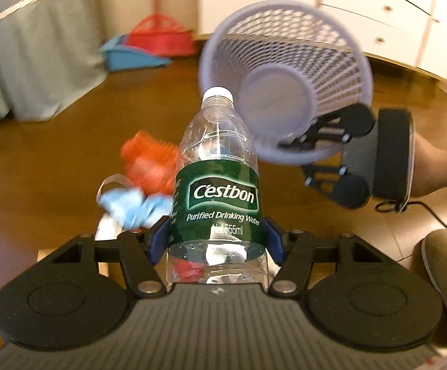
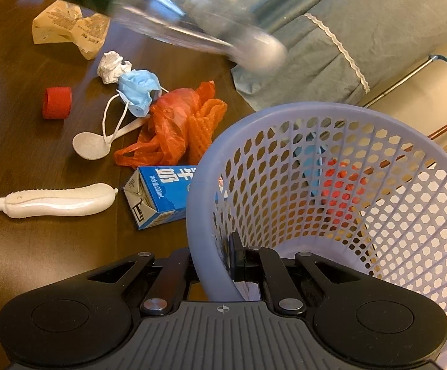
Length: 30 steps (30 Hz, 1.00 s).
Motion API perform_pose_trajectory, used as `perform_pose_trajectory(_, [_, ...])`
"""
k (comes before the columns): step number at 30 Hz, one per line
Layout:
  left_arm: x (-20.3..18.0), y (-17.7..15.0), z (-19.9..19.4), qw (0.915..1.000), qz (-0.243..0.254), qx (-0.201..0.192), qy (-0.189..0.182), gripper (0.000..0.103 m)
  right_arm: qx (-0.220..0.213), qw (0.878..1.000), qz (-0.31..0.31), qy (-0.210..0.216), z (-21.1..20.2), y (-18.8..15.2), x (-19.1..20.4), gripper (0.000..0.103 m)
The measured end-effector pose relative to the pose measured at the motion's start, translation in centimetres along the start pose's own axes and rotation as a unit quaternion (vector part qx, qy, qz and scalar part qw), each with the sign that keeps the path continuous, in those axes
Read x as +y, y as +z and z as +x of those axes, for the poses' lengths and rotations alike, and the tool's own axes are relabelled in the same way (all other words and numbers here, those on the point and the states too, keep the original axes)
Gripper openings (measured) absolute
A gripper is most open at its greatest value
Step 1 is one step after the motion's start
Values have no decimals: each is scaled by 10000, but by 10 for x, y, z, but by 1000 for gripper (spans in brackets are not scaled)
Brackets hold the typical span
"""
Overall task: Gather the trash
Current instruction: 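Carry the bottle into the wastebasket held by the right gripper and release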
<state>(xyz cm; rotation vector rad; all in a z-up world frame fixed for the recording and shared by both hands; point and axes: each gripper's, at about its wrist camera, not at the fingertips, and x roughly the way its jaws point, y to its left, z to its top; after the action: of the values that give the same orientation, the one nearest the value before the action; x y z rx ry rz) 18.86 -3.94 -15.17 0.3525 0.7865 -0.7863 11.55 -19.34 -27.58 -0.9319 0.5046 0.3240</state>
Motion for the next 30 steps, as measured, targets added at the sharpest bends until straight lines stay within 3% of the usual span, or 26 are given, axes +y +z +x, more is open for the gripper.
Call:
perform_pose_trajectory(4, [-19,42,24,9988,408,-62,-280,59,10,10000,14,-19,-1,0,-2,3])
perform_pose_trajectory(10, [-40,92,71,9961,589,-77,-660,59,34,10000,-3,-49,-1,-1,-2,3])
perform_pose_trajectory(13, [-47,106,91,9958,445,-145,-783,61,29,10000,28,-49,0,0,-1,3])
perform_pose_trajectory(15, [-46,109,95,9964,257,-259,-765,72,34,10000,59,-36,2,2,0,3])
perform_pose_trajectory(17, [-43,114,91,9968,126,-374,-699,72,42,10000,69,3,3,3,0,3])
perform_pose_trajectory(22, [-21,101,60,9975,-165,-613,-313,73,76,9999,96,-44,6,7,-2,3])
perform_pose_trajectory(30, [28,42,20,9929,-952,-516,498,73,187,9997,142,-78,14,22,-6,3])
